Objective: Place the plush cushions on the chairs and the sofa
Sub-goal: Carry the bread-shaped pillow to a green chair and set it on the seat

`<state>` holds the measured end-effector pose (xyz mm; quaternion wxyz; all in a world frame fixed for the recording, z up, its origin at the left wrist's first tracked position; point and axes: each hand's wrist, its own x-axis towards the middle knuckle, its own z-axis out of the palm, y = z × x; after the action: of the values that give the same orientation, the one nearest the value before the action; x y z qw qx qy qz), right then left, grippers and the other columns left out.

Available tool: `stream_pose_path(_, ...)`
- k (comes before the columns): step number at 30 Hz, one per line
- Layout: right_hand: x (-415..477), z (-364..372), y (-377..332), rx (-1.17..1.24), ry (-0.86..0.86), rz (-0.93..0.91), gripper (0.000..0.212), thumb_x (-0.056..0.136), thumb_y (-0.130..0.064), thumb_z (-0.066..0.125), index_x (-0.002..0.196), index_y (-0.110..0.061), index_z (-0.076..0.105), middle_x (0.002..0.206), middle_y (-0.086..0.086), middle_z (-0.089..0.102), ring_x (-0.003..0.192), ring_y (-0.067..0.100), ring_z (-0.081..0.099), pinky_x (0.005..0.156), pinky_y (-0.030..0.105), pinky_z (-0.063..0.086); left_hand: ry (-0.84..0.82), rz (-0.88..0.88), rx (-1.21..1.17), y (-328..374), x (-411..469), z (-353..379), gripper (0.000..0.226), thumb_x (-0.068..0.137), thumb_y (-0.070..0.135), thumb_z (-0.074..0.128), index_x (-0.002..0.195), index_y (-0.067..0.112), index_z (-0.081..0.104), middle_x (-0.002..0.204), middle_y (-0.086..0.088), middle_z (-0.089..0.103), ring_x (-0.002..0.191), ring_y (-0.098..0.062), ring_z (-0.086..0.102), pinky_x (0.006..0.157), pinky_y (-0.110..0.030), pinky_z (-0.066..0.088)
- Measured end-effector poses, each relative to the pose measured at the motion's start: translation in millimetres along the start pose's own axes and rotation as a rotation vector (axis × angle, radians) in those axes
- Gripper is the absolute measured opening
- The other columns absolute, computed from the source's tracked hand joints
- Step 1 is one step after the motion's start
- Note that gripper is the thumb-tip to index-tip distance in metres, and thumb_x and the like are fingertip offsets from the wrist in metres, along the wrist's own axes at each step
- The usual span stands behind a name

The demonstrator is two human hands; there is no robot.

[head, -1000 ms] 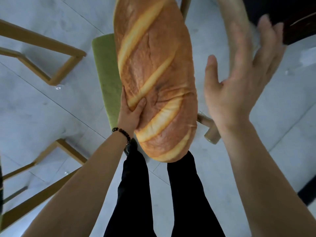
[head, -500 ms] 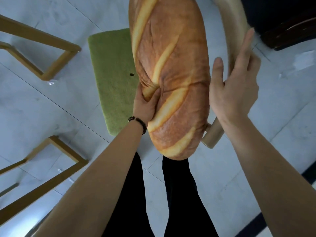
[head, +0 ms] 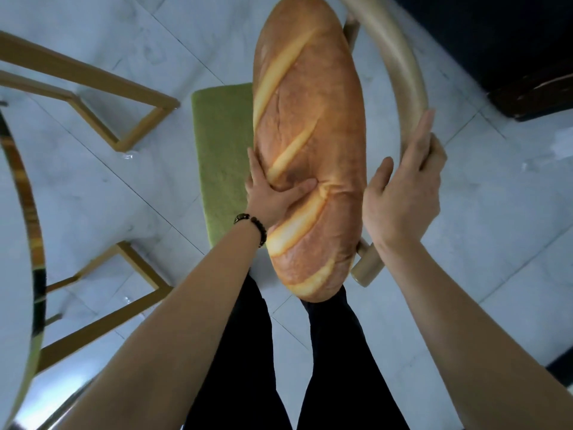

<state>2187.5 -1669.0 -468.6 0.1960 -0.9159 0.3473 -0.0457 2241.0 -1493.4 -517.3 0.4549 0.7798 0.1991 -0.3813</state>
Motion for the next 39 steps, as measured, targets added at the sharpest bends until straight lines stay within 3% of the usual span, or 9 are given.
stream_pose_path(6,1,1,2,0.015,0.006,0.003,0.07,0.1,-0.019,0.049,0.161,-0.023,0.016,0.153,0.009,0.041,0.122,0.028,0.06,0.083,0.046,0.058,0.17,0.003,0.028,6,5,12,0.133,0.051,0.062,0.091,0.153,0.054,0.006,0.143,-0.008,0.027,0.142,-0.035,0.028,0.118,-0.055,0.029)
stream_pose_path(11,1,4,2,-0.001,0.038,0.013,0.067,0.1,-0.016,0.046,0.161,-0.024,0.018,0.152,0.01,0.043,0.117,0.028,0.062,0.079,0.044,0.058,0.192,-0.02,0.264,-6,4,25,0.137,0.051,0.075,0.084,0.151,0.056,-0.008,0.147,-0.011,0.024,0.141,-0.035,0.025,0.117,-0.058,0.023)
stream_pose_path(14,0,5,0,-0.024,0.051,0.003,0.066,0.1,-0.015,0.044,0.161,-0.023,0.019,0.15,0.008,0.044,0.113,0.025,0.063,0.077,0.041,0.057,0.099,0.043,0.058,-11,16,18,0.123,0.056,0.065,0.088,0.15,0.059,0.009,0.153,-0.009,0.029,0.136,-0.039,0.042,0.109,-0.061,0.04)
stream_pose_path(18,1,7,-2,-0.07,0.056,0.019,0.065,0.102,-0.02,0.041,0.161,-0.022,0.017,0.151,0.009,0.043,0.111,0.025,0.064,0.081,0.041,0.057,0.04,0.083,-0.327,-27,19,-22,0.098,0.071,0.027,0.091,0.151,0.034,0.035,0.146,-0.015,0.051,0.13,-0.035,0.055,0.104,-0.052,0.051)
stream_pose_path(21,0,8,-2,-0.099,0.057,0.022,0.064,0.103,-0.024,0.038,0.162,-0.021,0.015,0.151,0.009,0.042,0.113,0.027,0.062,0.084,0.041,0.054,-0.035,0.086,-0.442,-32,19,-30,0.095,0.075,0.02,0.089,0.152,0.024,0.035,0.141,-0.001,0.059,0.126,-0.016,0.06,0.102,-0.043,0.054)
stream_pose_path(27,1,11,-2,-0.168,0.095,0.019,0.063,0.104,-0.026,0.038,0.161,-0.024,0.012,0.147,0.01,0.045,0.109,0.026,0.063,0.086,0.043,0.056,-0.2,0.126,-0.339,-18,30,7,0.1,0.077,0.03,0.087,0.157,0.03,0.026,0.147,0.001,0.05,0.13,-0.014,0.053,0.1,-0.024,0.052)
stream_pose_path(31,1,12,-1,-0.226,0.09,0.017,0.064,0.104,-0.027,0.038,0.161,-0.024,0.011,0.151,0.012,0.042,0.118,0.027,0.057,0.09,0.041,0.052,-0.157,0.135,-0.045,-22,34,-1,0.127,0.061,0.067,0.084,0.155,0.048,0.002,0.157,-0.008,0.025,0.143,-0.03,0.03,0.118,-0.05,0.032)
stream_pose_path(34,0,9,-7,-0.297,0.055,0.058,0.067,0.103,-0.032,0.038,0.162,-0.02,0.009,0.166,0.017,0.017,0.147,0.036,0.03,0.116,0.055,0.033,-0.123,0.089,0.048,-26,11,-9,0.138,0.056,0.076,0.08,0.151,0.054,-0.017,0.146,-0.007,0.02,0.139,-0.028,0.02,0.119,-0.052,0.019)
stream_pose_path(39,3,23,-69,-0.381,-0.1,-0.481,0.064,0.107,-0.048,0.037,0.161,-0.021,0.018,0.166,0.027,0.007,0.154,0.046,0.006,0.123,0.061,0.008,-0.102,0.05,0.009,-68,-17,-9,0.153,0.046,0.072,0.087,0.147,0.054,-0.027,0.164,0.001,-0.015,0.152,-0.022,-0.01,0.121,-0.054,0.0)
